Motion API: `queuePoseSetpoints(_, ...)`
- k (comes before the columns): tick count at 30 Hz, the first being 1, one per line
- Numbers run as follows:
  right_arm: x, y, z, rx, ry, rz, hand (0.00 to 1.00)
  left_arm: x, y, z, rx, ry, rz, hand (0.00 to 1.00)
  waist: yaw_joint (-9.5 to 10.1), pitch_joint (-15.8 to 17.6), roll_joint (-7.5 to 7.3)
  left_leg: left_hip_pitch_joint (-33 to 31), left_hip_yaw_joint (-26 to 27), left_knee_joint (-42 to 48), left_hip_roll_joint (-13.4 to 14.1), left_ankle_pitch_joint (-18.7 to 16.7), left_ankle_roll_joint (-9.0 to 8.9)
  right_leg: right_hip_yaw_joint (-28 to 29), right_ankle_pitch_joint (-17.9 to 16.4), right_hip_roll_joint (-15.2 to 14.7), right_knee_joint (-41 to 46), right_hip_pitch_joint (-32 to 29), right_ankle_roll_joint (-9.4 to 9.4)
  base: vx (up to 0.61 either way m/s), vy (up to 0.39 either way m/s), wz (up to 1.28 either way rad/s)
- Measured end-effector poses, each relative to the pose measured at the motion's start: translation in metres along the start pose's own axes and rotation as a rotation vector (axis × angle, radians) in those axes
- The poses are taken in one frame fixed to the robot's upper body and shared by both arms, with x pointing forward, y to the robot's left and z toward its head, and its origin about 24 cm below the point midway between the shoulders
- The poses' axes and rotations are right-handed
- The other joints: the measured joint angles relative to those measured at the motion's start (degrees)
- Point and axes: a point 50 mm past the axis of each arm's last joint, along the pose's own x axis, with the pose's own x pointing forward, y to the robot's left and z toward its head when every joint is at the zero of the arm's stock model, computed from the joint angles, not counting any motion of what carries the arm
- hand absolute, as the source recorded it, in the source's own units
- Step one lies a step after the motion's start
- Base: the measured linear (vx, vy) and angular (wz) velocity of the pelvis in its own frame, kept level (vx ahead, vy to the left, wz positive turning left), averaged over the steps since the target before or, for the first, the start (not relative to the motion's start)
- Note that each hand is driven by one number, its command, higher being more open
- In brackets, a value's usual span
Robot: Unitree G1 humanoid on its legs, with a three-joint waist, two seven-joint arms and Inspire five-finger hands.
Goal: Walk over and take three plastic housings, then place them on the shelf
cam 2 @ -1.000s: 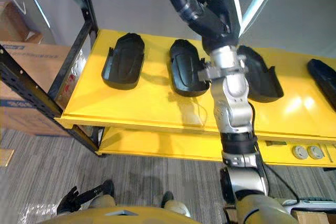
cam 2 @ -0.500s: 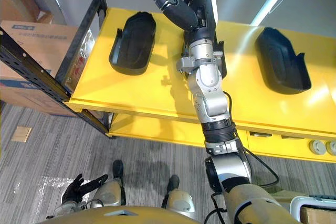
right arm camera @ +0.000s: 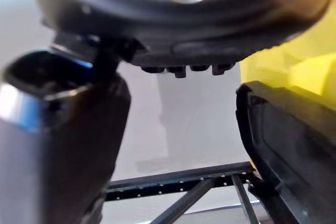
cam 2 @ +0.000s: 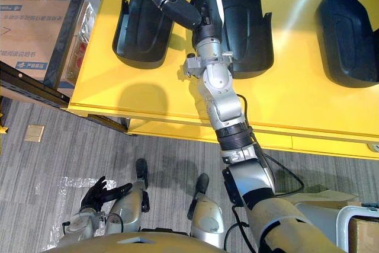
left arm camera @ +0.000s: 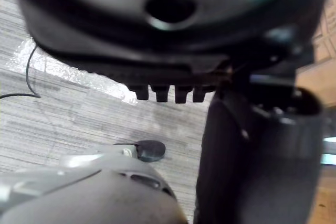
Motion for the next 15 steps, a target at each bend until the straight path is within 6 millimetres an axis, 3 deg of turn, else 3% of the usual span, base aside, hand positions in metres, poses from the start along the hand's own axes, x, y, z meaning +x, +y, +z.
queuePoseSetpoints(6, 0.005, 0.000, -0.001, -0.007, 0.012, -0.016, 1.00, 0.003, -0.004, 0.008, 0.001, -0.022, -0.027, 1.00, 0.13, 2.13, 0.62, -0.17, -0.67, -0.01, -0.16, 0.11, 0.13, -0.25, -0.15, -0.26, 0.87, -0.34, -0.08, -0.02, 0.005, 0.03)
queuePoseSetpoints(15, 0.008, -0.013, -0.007, -0.021, 0.043, -0.149, 1.00, 0.003, -0.009, 0.010, 0.000, -0.028, -0.053, 1.00, 0.06, 2.62, 1.50, -0.72, -0.91, 0.00, -0.20, 0.45, 0.27, -0.40, -0.14, -0.29, 1.17, -0.91, -0.08, 0.00, 0.000, 0.00)
